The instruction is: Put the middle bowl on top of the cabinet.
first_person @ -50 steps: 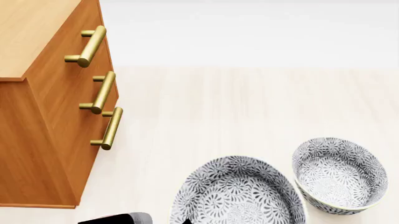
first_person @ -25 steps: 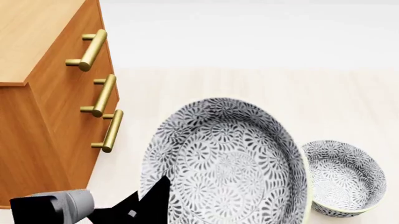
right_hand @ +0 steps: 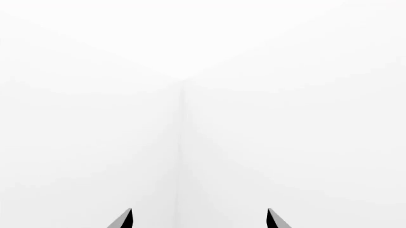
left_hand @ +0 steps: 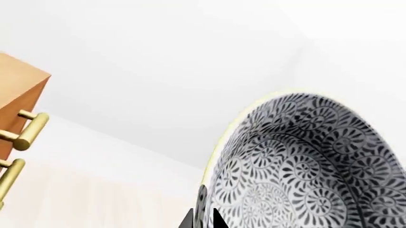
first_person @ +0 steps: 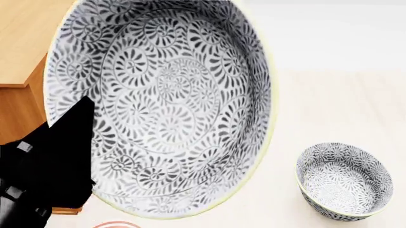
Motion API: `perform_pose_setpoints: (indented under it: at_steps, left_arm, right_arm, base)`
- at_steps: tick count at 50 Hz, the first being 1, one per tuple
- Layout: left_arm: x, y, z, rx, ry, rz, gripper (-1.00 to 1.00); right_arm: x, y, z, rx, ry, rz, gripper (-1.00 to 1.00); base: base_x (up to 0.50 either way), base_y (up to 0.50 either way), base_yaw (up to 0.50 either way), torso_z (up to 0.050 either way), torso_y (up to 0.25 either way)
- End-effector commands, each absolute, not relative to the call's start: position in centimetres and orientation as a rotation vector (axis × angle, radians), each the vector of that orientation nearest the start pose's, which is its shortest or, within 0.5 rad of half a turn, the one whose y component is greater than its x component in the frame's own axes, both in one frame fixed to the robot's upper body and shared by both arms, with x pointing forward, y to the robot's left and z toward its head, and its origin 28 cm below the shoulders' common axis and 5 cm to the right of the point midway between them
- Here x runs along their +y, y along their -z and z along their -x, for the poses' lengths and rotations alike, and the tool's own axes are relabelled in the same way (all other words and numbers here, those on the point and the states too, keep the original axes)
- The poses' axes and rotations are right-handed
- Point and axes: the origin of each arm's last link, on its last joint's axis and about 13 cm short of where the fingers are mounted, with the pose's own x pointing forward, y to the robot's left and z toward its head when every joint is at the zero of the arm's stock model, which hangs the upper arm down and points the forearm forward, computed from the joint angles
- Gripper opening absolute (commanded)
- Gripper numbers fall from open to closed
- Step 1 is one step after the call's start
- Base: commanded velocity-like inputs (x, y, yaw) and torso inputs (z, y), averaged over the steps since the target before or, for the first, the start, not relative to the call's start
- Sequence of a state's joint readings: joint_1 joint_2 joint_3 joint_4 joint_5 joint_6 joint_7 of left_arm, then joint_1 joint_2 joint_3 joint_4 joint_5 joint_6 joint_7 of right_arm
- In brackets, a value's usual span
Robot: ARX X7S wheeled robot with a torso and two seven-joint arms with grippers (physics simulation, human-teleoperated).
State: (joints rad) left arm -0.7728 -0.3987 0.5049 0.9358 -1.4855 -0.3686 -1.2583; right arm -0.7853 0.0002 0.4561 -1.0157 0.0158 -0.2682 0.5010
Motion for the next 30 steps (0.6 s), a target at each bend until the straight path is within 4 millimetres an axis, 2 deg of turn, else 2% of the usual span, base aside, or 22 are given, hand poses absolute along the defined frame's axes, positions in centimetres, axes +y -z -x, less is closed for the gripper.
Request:
perform_pose_setpoints:
  at_steps: [1, 6, 9, 15, 19, 25, 30]
  left_arm:
    - [15.6, -31.5, -13.2, -0.092, 0.361, 0.58, -1.0]
    - [16.0, -33.6, -13.6, -0.016, 0.302, 0.583, -1.0]
    - [16.0, -34.5, -14.7, 0.103, 0.245, 0.585, -1.0]
    - [16.2, -35.9, -16.7, 0.186, 0.199, 0.578, -1.0]
    - [16.2, -37.1, -17.5, 0.222, 0.179, 0.566, -1.0]
    - [16.3, -39.0, -17.6, 0.221, 0.15, 0.547, -1.0]
    - [16.5, -40.9, -18.4, 0.221, 0.063, 0.539, -1.0]
  right_arm:
    - [-14.7, -15.9, -4.2, -0.585, 0.723, 0.248, 1.0]
    - [-14.5, -15.9, -4.2, -0.587, 0.724, 0.246, 1.0]
    - [-14.4, -15.9, -4.3, -0.587, 0.725, 0.245, 1.0]
    - [-14.5, -16.0, -4.2, -0.586, 0.725, 0.246, 1.0]
    - [-14.6, -16.0, -4.2, -0.583, 0.721, 0.249, 1.0]
    - [-14.9, -16.0, -4.1, -0.58, 0.72, 0.25, 1.0]
    - [-15.2, -16.1, -4.0, -0.581, 0.722, 0.248, 1.0]
  base:
    - [0.0, 0.0, 0.0, 0.0, 0.0]
    - [0.0, 0.0, 0.0, 0.0, 0.0]
    - [0.0, 0.0, 0.0, 0.0, 0.0]
    - [0.0, 0.0, 0.0, 0.0, 0.0]
    - [0.0, 0.0, 0.0, 0.0, 0.0]
    - [0.0, 0.0, 0.0, 0.0, 0.0]
    - [0.0, 0.0, 0.0, 0.0, 0.0]
